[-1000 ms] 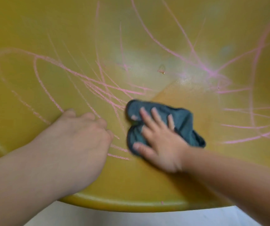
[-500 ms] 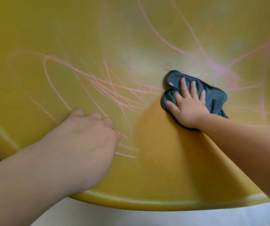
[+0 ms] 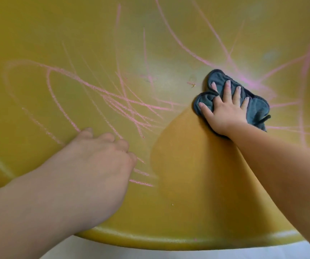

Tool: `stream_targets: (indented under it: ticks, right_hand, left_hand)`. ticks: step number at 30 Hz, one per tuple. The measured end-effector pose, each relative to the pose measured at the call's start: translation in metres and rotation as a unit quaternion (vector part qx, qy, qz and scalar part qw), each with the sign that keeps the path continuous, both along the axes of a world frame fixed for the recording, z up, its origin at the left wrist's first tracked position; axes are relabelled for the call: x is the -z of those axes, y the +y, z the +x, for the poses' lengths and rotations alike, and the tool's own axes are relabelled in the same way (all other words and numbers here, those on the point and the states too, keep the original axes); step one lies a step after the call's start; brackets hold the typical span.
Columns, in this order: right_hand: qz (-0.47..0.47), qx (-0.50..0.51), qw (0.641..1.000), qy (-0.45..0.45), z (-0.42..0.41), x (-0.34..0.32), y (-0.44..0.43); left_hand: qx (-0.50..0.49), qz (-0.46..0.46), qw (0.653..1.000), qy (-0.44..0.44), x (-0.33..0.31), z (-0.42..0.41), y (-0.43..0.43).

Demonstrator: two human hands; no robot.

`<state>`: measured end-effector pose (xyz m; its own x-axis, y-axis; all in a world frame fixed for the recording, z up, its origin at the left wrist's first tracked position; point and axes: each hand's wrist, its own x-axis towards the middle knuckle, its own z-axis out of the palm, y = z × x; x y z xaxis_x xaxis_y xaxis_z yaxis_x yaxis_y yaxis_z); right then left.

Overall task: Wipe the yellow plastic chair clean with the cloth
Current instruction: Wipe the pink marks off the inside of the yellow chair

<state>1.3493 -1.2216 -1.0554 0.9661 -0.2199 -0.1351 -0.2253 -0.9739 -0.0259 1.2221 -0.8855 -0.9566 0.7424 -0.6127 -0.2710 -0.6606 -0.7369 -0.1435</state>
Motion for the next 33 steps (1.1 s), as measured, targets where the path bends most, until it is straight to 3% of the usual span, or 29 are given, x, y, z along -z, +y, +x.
stream_targets:
  ticks: [3, 6, 9, 11, 14, 16, 19, 21, 24, 27, 29, 31, 33]
  right_hand:
    - [0.047, -0.121, 0.99, 0.055, -0.031, -0.004, 0.059]
    - [0.12, -0.326, 0.931, 0.112, -0.111, -0.018, 0.107]
    - [0.175, -0.404, 0.884, 0.159, -0.153, -0.032, 0.101]
    - [0.101, -0.375, 0.912, 0.134, -0.132, -0.022, 0.068]
    - [0.006, -0.162, 0.985, 0.066, -0.057, -0.002, 0.012]
    - [-0.023, -0.017, 0.999, 0.022, -0.011, -0.002, -0.017]
    - [-0.002, 0.077, 0.997, -0.01, 0.023, -0.004, -0.021]
    - [0.021, 0.05, 0.998, -0.022, 0.031, 0.001, 0.006]
    - [0.043, -0.116, 0.992, -0.016, 0.014, 0.004, 0.062]
    - [0.094, -0.327, 0.94, 0.024, -0.036, 0.001, 0.099]
    - [0.078, -0.401, 0.912, 0.041, -0.056, 0.002, 0.082]
    - [-0.001, -0.374, 0.927, 0.025, -0.032, 0.002, 0.042]
    - [-0.052, -0.228, 0.972, -0.01, 0.01, -0.003, 0.006]
  left_hand:
    - [-0.058, 0.096, 0.994, -0.013, -0.007, 0.005, -0.009]
    - [-0.037, 0.098, 0.994, 0.001, -0.02, 0.001, -0.02]
    - [-0.014, 0.087, 0.996, -0.006, -0.023, -0.002, -0.018]
    - [-0.019, 0.086, 0.996, -0.008, -0.02, -0.001, -0.015]
    - [-0.02, 0.091, 0.996, -0.013, -0.016, -0.001, -0.009]
    - [-0.019, 0.071, 0.997, -0.018, -0.015, -0.003, -0.008]
    - [-0.007, 0.047, 0.998, -0.031, -0.014, -0.004, -0.008]
    - [-0.017, 0.03, 0.999, -0.031, -0.012, -0.004, -0.005]
    - [-0.012, 0.018, 1.0, -0.015, -0.012, -0.003, -0.002]
    - [-0.03, 0.022, 0.999, -0.01, -0.019, -0.004, -0.009]
    - [-0.031, 0.032, 0.999, -0.006, -0.016, -0.003, -0.009]
    - [-0.021, 0.004, 0.999, 0.025, -0.015, -0.002, -0.007]
    - [-0.039, 0.026, 0.998, 0.041, -0.016, -0.001, -0.006]
